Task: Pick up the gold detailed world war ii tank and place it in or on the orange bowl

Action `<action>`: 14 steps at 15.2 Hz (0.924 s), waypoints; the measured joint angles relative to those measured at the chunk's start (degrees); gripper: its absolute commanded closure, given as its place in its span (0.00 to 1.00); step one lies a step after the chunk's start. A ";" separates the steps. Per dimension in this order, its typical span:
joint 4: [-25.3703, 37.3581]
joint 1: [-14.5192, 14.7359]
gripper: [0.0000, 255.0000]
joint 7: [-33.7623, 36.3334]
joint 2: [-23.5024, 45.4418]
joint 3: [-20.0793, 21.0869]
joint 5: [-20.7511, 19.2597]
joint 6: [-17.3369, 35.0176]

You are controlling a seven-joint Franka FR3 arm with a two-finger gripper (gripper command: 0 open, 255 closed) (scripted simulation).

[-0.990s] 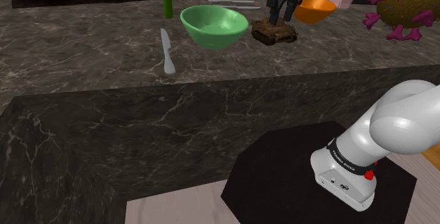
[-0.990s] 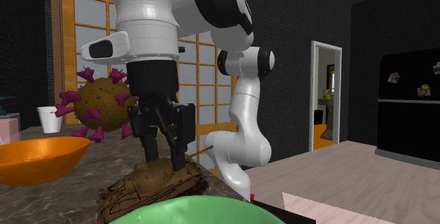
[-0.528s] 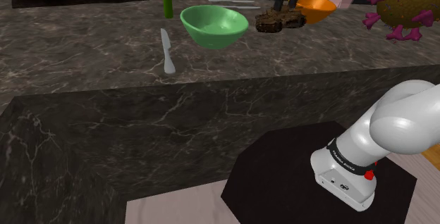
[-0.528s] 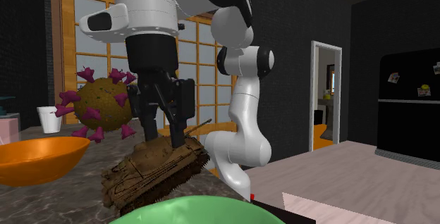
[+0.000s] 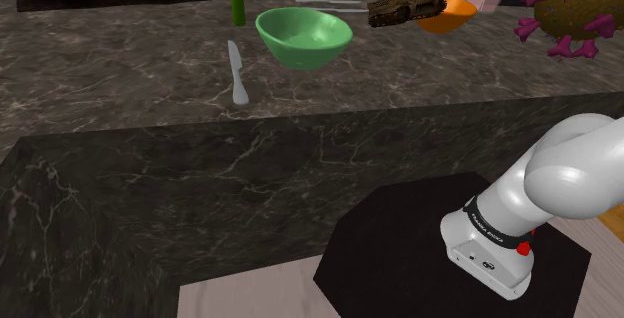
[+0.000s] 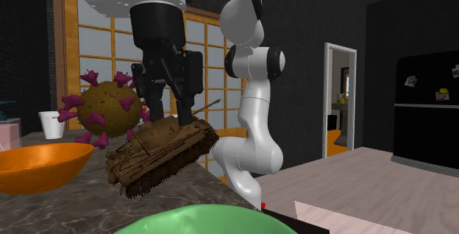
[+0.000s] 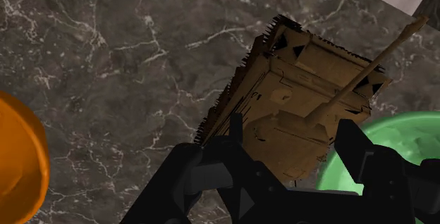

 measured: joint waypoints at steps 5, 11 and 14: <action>5.48 -0.02 1.00 0.32 1.62 -0.03 -0.06 -3.84; 12.25 -0.60 1.00 -1.12 4.29 -1.23 -0.74 -8.07; 14.18 -1.90 1.00 -5.25 5.54 -3.97 -2.04 -9.01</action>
